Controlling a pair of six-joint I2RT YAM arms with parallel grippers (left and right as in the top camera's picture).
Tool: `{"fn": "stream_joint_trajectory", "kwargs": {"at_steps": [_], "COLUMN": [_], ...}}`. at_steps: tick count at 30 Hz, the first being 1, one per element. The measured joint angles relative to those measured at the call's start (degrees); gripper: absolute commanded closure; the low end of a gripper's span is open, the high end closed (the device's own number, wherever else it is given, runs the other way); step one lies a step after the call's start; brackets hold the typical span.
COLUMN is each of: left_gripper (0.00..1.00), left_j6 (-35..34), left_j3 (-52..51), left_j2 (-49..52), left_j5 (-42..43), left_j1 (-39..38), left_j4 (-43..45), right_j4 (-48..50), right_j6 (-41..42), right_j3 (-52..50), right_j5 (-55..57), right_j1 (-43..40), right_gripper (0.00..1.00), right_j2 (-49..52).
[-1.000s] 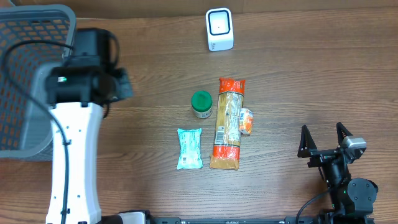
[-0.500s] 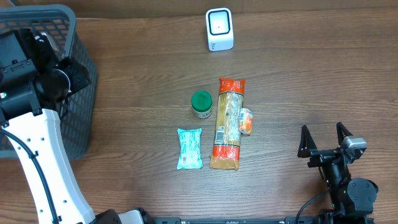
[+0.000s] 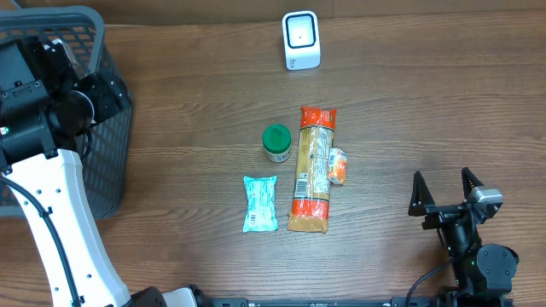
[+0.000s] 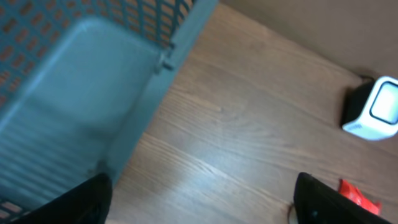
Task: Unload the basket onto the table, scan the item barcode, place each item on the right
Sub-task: 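Retract the left gripper back over the empty basket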
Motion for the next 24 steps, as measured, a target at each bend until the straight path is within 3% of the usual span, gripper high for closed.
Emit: {"fn": "stream_joint_trajectory", "kwargs": {"at_steps": [9,24], "left_gripper": [0.00,0.00], "left_j6": [0.0,-2.8], "left_j3": [0.0,0.0], "left_j2": [1.6,3.0], "left_j5": [-7.4,-11.8], "left_j1": [0.7,12.9], "left_j4": [4.4,6.5], "right_j4": [0.0,0.0], "right_j6": [0.0,0.0], "right_j3": [0.0,0.0], "right_j5": [0.0,0.0], "right_j1": [0.0,0.0], "right_gripper": [0.00,0.00], "right_j2": [0.0,0.0]}}
